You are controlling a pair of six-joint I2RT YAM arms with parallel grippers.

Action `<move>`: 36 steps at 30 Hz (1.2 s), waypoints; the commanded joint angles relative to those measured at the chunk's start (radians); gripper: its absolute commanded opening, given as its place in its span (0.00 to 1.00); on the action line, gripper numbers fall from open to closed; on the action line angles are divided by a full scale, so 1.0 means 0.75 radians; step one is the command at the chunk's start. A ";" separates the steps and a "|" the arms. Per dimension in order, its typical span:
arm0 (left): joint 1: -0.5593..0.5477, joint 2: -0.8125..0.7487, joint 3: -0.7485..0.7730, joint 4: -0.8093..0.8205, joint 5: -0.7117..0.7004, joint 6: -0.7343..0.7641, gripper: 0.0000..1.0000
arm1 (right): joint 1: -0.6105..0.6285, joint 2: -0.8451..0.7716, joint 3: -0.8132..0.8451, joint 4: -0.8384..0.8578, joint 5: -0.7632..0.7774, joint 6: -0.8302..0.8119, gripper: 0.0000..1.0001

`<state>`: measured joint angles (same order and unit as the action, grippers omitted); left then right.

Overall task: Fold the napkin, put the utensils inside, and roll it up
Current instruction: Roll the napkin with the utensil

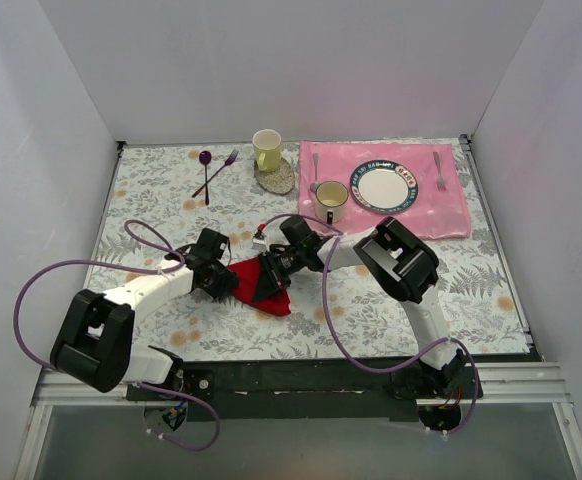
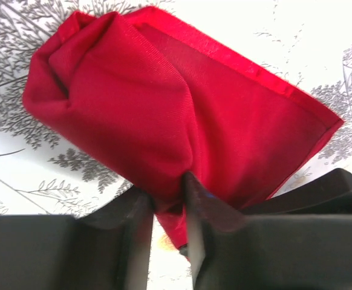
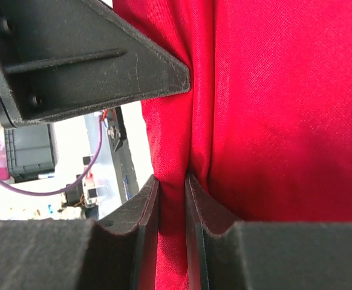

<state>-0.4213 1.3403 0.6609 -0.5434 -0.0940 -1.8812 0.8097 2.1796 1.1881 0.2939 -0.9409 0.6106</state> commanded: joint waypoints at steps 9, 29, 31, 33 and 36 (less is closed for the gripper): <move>0.001 0.060 -0.028 -0.038 0.011 0.091 0.02 | 0.043 -0.171 0.228 -0.762 0.512 -0.566 0.34; 0.001 0.095 0.037 -0.098 0.105 0.109 0.00 | 0.510 -0.573 -0.167 -0.179 1.430 -0.785 0.69; 0.001 0.089 0.039 -0.100 0.101 0.101 0.00 | 0.534 -0.532 -0.142 -0.191 1.473 -0.792 0.68; 0.001 0.080 0.035 -0.100 0.099 0.097 0.00 | 0.552 -0.509 -0.128 -0.196 1.486 -0.810 0.68; 0.001 0.074 0.031 -0.100 0.105 0.085 0.00 | 0.571 -0.448 -0.099 -0.206 1.518 -0.810 0.66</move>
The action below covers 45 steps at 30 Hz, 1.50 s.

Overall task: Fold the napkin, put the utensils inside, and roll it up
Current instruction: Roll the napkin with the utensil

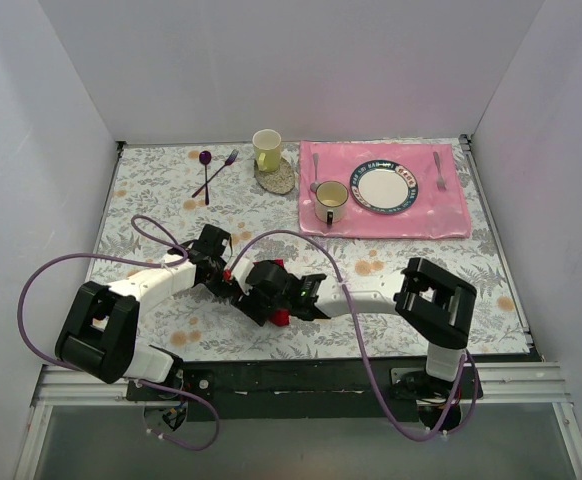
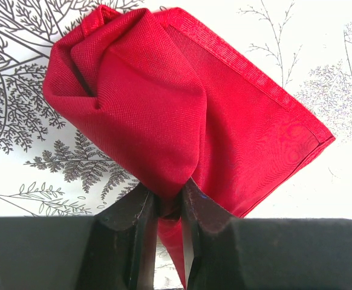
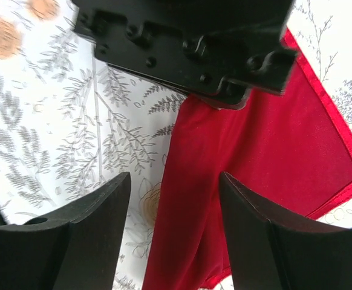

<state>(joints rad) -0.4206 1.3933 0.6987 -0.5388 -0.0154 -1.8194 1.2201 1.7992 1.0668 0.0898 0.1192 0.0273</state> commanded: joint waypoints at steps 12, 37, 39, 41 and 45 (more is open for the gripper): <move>0.002 -0.064 -0.019 -0.136 -0.051 0.000 0.15 | 0.032 0.119 -0.007 0.066 0.158 0.117 0.05; 0.004 -0.228 0.009 -0.063 -0.014 0.088 0.64 | -0.555 0.559 0.050 0.373 -1.439 0.743 0.01; 0.002 -0.197 0.005 -0.044 -0.008 0.084 0.64 | -0.563 0.579 0.058 0.389 -1.456 0.771 0.01; 0.004 -0.160 -0.005 -0.032 -0.020 0.078 0.64 | -0.565 0.589 0.062 0.404 -1.466 0.804 0.01; 0.004 -0.128 -0.044 0.019 0.014 0.078 0.64 | -0.565 0.599 0.101 0.347 -1.437 0.788 0.01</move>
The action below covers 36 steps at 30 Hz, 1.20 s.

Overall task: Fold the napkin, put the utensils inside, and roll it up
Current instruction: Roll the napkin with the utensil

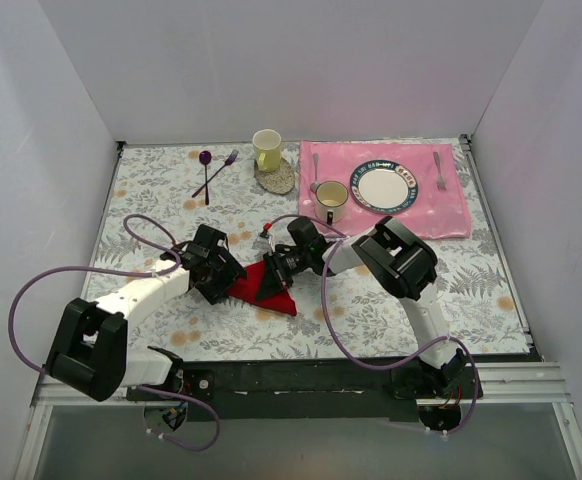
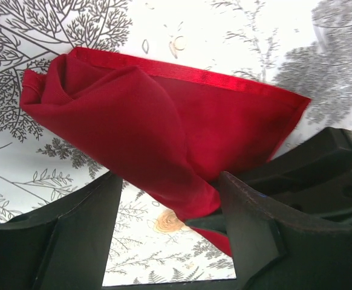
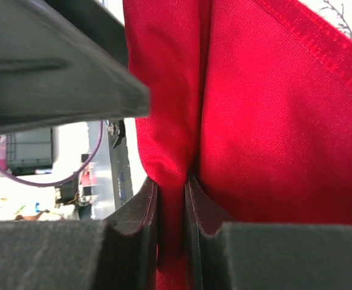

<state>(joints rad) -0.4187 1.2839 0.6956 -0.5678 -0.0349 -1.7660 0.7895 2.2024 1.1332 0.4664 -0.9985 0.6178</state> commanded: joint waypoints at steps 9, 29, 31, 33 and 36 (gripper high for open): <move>-0.010 0.031 -0.101 0.027 -0.021 -0.018 0.57 | 0.007 0.050 0.066 -0.309 0.143 -0.099 0.01; -0.008 0.098 -0.114 0.027 -0.050 0.023 0.25 | 0.203 -0.553 0.173 -0.898 1.006 -0.781 0.62; -0.006 0.123 -0.099 0.021 -0.046 0.039 0.24 | 0.280 -0.595 0.099 -0.833 1.139 -0.820 0.64; -0.006 0.135 -0.093 0.015 -0.039 0.039 0.25 | 0.330 -0.621 0.068 -0.763 1.261 -0.856 0.66; -0.006 0.119 -0.095 0.011 -0.031 0.035 0.25 | 0.426 -0.629 0.025 -0.679 1.398 -0.869 0.68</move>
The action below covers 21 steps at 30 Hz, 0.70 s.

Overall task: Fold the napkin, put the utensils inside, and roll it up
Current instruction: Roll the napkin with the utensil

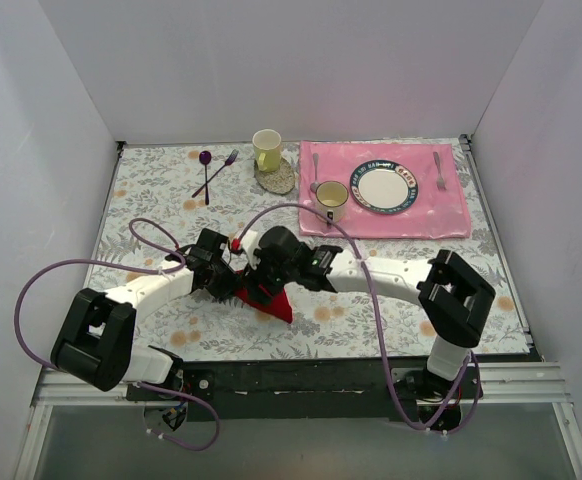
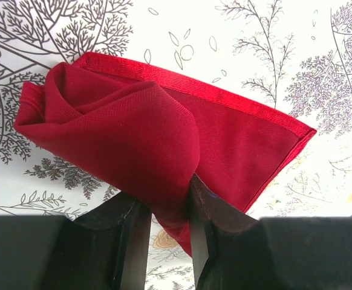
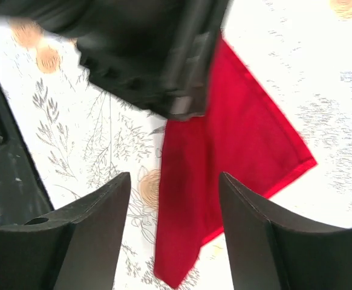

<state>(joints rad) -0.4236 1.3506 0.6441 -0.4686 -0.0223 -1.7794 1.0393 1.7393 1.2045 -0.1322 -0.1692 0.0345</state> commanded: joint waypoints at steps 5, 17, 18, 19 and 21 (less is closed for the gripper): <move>0.000 0.026 -0.018 -0.132 -0.044 0.053 0.25 | 0.224 0.059 -0.076 0.164 0.473 -0.124 0.68; 0.000 0.001 -0.024 -0.138 -0.034 0.045 0.24 | 0.312 0.272 0.014 0.113 0.645 -0.097 0.54; 0.002 0.001 -0.022 -0.140 -0.036 0.045 0.24 | 0.310 0.276 0.014 0.111 0.653 -0.087 0.51; 0.000 0.001 -0.018 -0.140 -0.036 0.049 0.25 | 0.308 0.280 0.014 0.109 0.655 -0.081 0.47; 0.002 -0.003 -0.012 -0.146 -0.036 0.051 0.26 | 0.306 0.280 0.014 0.105 0.637 -0.075 0.36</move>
<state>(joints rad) -0.4072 1.3510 0.6460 -0.4858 -0.0074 -1.7767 1.2640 1.9106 1.1889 -0.0410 0.2943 -0.0261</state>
